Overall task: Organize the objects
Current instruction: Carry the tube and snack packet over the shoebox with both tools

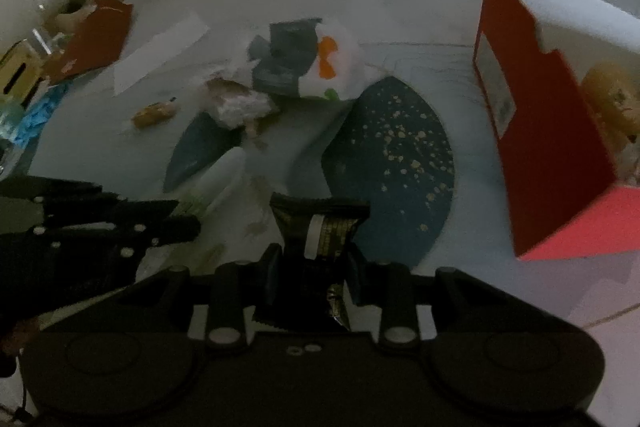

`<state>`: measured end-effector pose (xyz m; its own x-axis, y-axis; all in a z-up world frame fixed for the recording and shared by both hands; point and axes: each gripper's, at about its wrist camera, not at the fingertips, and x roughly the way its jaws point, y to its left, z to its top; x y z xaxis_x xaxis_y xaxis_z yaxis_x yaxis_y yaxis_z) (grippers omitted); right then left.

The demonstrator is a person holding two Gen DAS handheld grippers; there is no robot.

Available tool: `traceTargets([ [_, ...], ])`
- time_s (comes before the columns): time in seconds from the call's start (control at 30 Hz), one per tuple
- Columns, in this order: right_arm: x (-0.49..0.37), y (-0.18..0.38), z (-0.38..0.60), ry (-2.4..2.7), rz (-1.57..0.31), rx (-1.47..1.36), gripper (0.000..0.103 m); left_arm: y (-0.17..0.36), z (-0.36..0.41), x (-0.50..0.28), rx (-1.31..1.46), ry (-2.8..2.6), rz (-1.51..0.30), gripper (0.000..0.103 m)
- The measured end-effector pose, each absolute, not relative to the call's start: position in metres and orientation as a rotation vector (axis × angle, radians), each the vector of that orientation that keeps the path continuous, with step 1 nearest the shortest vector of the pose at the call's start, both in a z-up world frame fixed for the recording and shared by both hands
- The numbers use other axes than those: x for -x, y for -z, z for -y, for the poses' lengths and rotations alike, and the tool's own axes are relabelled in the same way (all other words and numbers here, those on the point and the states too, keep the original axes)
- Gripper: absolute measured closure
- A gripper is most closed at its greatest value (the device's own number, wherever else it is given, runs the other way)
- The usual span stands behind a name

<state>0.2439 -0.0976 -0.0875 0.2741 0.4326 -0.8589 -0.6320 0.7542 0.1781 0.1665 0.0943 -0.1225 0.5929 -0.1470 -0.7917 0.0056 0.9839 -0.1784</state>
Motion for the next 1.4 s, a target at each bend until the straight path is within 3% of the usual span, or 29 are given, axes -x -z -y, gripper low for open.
traceTargets([
  [0.77,-0.257,0.007,0.192,-0.682,-0.872,0.100,0.071,0.045,-0.017,-0.167,0.219,0.122,-0.800,0.087],
  [1.4,-0.329,-0.004,0.297,-0.615,-0.847,0.002,0.071,0.014,0.090,-0.240,0.126,0.184,-0.769,0.087],
])
